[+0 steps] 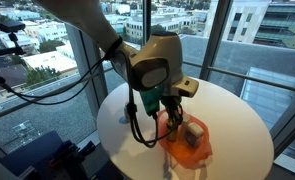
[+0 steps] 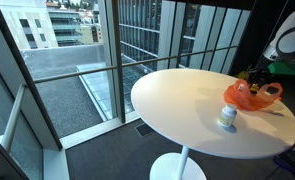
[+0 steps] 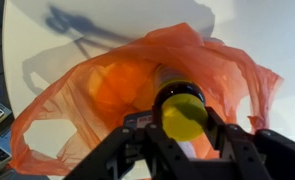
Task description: Put the yellow and black container in the orange plastic bag
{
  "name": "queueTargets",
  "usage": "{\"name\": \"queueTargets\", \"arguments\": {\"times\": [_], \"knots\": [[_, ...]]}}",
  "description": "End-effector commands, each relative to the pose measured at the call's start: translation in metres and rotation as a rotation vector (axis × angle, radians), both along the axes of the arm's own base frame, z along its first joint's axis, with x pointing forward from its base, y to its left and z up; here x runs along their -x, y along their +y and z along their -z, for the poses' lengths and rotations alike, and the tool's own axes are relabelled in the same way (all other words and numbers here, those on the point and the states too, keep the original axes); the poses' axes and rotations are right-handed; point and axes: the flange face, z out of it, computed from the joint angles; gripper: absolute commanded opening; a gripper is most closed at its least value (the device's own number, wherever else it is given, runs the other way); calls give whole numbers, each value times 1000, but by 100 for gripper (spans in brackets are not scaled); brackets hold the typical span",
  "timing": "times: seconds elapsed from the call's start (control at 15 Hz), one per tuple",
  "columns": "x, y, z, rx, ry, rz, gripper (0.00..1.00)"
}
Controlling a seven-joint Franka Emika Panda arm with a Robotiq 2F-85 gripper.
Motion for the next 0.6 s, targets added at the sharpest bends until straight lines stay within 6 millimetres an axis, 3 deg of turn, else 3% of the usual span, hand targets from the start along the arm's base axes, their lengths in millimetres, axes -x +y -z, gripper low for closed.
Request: {"name": "queueTargets", "arguments": {"times": [0.0,0.07,0.13,0.4,0.53], "knots": [[1,-7,-5,-2,-21,3,34],[3,-10,-6,-1,-22,10,61],[4,-11,-8,-4,-22,14,70],[8,-17,-10,2,-22,26,99],[10,-17,-13,1,-20,26,100]]}}
